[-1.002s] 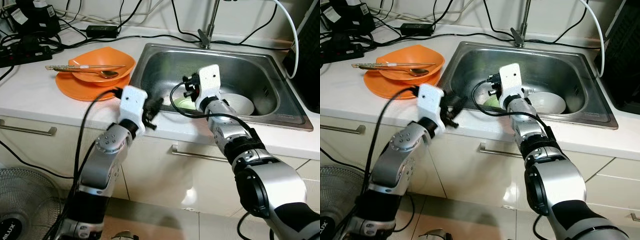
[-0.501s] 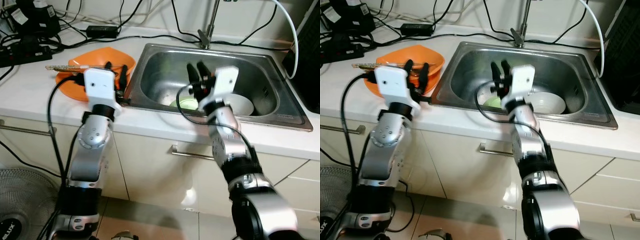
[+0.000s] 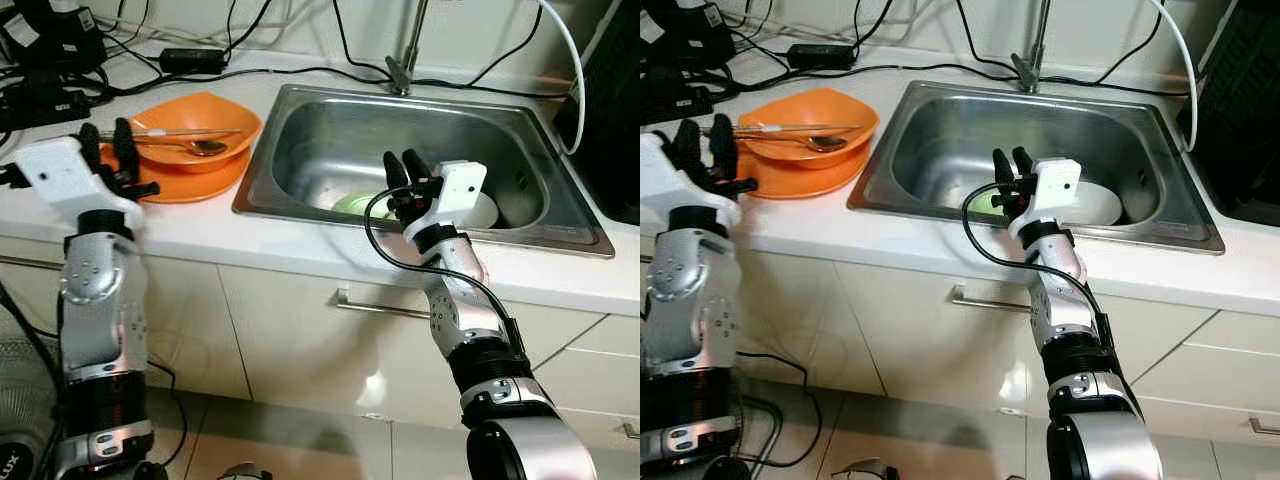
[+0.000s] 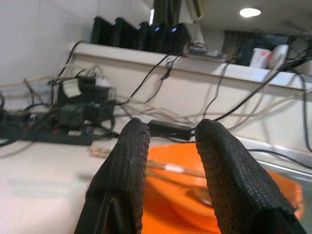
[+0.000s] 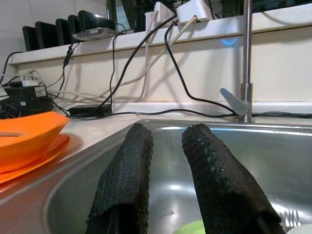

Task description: Kitchen organization

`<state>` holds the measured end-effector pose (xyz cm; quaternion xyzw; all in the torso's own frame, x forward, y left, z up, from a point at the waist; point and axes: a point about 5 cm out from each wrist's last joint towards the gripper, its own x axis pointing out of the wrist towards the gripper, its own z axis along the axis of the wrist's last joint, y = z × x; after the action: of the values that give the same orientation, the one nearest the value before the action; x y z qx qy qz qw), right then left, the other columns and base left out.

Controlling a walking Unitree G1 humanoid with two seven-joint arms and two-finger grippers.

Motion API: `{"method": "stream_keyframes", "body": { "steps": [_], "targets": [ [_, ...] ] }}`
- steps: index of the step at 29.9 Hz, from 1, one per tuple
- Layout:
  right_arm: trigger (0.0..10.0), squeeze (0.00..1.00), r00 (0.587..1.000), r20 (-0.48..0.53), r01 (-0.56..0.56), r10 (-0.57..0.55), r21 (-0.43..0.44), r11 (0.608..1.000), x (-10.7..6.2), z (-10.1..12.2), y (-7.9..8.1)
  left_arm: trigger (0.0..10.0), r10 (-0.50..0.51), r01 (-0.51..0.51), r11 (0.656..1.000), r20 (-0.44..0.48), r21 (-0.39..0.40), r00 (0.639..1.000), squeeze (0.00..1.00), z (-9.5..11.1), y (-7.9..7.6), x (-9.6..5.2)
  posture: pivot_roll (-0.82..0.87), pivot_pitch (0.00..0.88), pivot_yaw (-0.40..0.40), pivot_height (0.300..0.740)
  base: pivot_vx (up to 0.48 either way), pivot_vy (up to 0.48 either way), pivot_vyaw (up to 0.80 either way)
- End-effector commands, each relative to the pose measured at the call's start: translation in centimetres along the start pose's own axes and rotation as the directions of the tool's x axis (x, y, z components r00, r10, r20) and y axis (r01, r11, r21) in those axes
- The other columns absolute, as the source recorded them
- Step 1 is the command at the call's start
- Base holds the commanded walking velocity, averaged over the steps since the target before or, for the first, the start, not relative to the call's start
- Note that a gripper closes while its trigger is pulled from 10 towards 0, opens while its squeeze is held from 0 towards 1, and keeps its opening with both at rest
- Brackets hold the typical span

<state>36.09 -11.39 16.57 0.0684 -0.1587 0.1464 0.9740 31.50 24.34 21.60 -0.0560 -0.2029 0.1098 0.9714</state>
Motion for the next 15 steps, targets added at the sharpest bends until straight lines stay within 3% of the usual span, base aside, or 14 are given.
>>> {"method": "stream_keyframes", "body": {
  "steps": [1, 5, 15],
  "targets": [
    [10.0, 0.00, 1.000, 0.003, -0.002, 0.002, 0.009, 1.000, 0.0, 0.3, 0.1, 10.0, 0.008, -0.008, 1.000, -0.016, -0.004, 1.000, 0.00, -0.2, 0.8, -0.1, 0.14, 0.045, -0.041, 0.740, 0.000, 0.000, 0.00],
    [10.0, 0.00, 1.000, -0.001, -0.008, 0.008, 0.011, 1.000, 0.1, 0.3, 0.2, 10.0, 0.011, -0.011, 1.000, -0.016, -0.019, 1.000, 0.00, -0.4, 1.0, -0.3, 0.14, 0.043, -0.043, 0.740, 0.000, 0.000, 0.00],
    [10.0, 0.00, 1.000, -0.014, -0.021, 0.021, 0.006, 1.000, 0.1, 0.3, 0.5, 10.0, 0.054, -0.064, 0.985, -0.068, -0.158, 0.996, 0.00, -1.8, 1.5, -0.3, 0.14, 0.031, -0.041, 0.740, 0.000, 0.000, 0.00]
  ]
}}
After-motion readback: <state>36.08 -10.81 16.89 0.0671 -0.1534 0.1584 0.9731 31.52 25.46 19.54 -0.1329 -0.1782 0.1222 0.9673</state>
